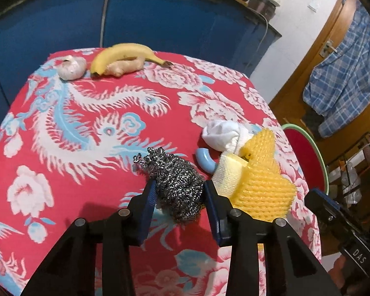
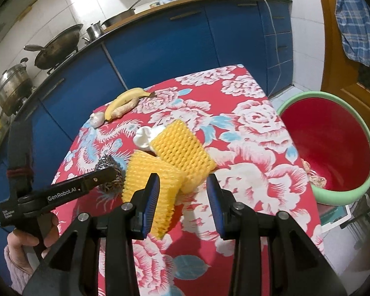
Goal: Collect trash
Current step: 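Grasp the steel wool scrubber with the left gripper, then grasp the yellow mesh sponge with the right gripper, then drop the yellow mesh sponge into the bucket with the right gripper while the left carries steel wool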
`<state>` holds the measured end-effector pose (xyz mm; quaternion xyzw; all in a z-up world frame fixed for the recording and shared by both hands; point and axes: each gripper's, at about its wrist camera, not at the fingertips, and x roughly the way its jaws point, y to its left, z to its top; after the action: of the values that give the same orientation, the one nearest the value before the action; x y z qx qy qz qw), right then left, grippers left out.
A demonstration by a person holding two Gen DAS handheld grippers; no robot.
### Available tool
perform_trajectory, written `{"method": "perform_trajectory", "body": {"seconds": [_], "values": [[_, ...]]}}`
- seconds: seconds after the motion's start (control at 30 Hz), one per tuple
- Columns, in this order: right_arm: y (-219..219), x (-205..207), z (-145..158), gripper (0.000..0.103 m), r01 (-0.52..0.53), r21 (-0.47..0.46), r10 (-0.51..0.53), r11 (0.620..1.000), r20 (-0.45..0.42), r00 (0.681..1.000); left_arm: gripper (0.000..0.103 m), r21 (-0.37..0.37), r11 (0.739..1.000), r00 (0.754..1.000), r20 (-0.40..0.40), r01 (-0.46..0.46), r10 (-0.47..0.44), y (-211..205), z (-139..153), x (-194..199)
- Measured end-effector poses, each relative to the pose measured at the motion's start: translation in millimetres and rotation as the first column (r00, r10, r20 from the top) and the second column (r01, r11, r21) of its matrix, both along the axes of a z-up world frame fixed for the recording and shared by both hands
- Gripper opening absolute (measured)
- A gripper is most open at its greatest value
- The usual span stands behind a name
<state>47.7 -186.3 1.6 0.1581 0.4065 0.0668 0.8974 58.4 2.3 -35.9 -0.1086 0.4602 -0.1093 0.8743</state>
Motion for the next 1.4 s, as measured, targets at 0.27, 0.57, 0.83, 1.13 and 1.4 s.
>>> {"method": "perform_trajectory", "body": {"seconds": [0.27, 0.57, 0.83, 1.13, 1.4], "values": [[16.8, 16.7, -12.7, 0.043, -0.053, 0.011, 0.053, 0.999, -0.032, 0.998, 0.04, 0.006, 1.0, 1.0, 0.019, -0.02, 0.02, 13.1, 6.6, -5.3], [28.6, 17.0, -7.5, 0.008, -0.073, -0.037, 0.073, 0.997, 0.002, 0.997, 0.04, -0.003, 1.0, 0.999, 0.037, -0.02, 0.02, 16.4, 14.0, -8.5], [14.2, 5.1, 16.4, 0.007, -0.052, -0.004, 0.053, 0.999, 0.07, 0.996, 0.04, -0.002, 1.0, 0.999, 0.054, -0.002, 0.002, 8.8, 21.8, -10.9], [-20.9, -7.0, 37.4, 0.007, 0.023, 0.037, -0.027, 0.999, 0.12, 0.992, 0.04, 0.002, 0.999, 0.995, 0.086, 0.044, -0.044, -8.9, 38.8, -8.1], [-61.9, -16.8, 43.4, 0.007, 0.132, 0.049, -0.138, 0.99, 0.139, 0.981, 0.04, 0.018, 0.995, 0.988, 0.114, 0.102, -0.104, -38.6, 54.3, -1.9]]}}
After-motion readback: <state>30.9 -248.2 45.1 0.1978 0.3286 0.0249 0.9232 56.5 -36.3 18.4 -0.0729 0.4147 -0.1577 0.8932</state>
